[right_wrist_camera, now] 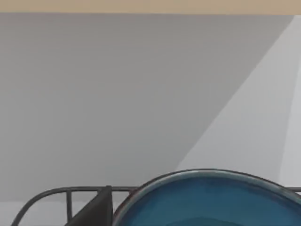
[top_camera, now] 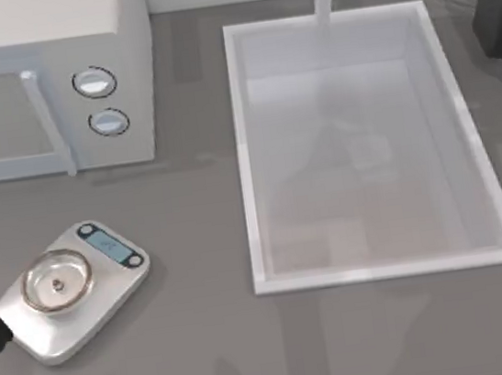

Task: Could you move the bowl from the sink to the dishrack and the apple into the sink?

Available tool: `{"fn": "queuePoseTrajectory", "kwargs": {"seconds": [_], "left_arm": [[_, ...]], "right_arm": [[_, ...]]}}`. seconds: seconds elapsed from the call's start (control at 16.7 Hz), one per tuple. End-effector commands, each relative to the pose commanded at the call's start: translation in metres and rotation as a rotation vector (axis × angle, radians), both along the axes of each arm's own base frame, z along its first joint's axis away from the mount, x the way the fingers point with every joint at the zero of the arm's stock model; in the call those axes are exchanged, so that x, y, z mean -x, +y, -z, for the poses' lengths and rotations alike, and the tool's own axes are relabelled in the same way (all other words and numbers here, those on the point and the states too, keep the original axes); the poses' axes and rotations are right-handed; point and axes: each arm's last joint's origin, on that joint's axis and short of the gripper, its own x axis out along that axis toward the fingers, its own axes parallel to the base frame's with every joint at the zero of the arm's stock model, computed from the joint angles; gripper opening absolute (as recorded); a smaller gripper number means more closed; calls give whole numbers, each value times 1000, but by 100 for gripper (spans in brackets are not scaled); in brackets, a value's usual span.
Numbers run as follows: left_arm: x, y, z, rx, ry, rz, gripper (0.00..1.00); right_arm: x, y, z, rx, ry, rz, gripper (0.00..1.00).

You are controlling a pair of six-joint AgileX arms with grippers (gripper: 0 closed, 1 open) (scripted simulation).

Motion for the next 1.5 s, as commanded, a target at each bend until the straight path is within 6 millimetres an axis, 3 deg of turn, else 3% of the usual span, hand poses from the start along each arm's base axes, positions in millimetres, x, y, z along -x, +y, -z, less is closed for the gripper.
{"fn": "queuePoseTrajectory", "kwargs": {"seconds": [0.24, 0.48, 0.6, 0.9, 1.26, 1.5], "left_arm": [[0, 0, 0, 0, 0, 0, 100], [0, 0, 0, 0, 0, 0, 100], [0, 0, 0, 0, 0, 0, 100], [0, 0, 0, 0, 0, 0, 100], [0, 0, 0, 0, 0, 0, 100], [0, 0, 0, 0, 0, 0, 100]], "right_arm": [[24, 18, -30, 23, -45, -3, 100], [80, 50, -60, 29, -72, -36, 100], [109, 65, -64, 27, -74, -57, 100], [159, 87, -33, -6, 51, -87, 100], [232, 98, 4, -18, 41, -52, 100], [261, 102, 46, -23, 46, -28, 100]]}}
